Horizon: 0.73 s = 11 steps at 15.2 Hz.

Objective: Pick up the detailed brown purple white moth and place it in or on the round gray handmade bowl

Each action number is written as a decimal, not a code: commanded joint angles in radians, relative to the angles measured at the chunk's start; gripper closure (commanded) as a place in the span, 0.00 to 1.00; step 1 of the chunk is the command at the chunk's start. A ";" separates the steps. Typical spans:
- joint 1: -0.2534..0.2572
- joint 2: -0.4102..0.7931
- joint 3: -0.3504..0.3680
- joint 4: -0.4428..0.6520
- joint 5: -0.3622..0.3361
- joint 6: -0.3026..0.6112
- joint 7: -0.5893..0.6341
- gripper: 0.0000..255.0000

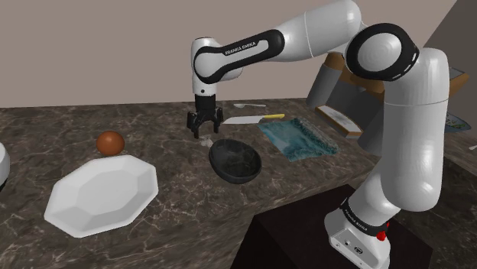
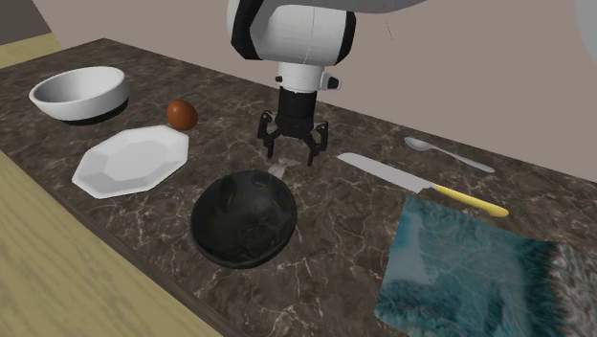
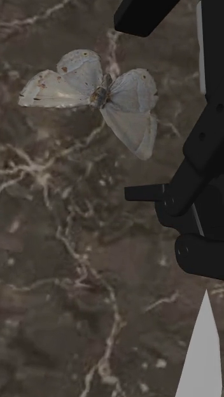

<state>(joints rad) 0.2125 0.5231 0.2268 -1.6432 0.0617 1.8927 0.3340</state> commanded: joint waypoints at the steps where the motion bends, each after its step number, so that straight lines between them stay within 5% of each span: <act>1: 0.000 0.000 0.000 0.000 0.000 0.000 0.000 1.00; 11: -0.001 -0.006 0.001 0.004 0.001 -0.010 0.001 1.00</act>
<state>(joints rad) 0.2112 0.5182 0.2263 -1.6407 0.0616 1.8872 0.3340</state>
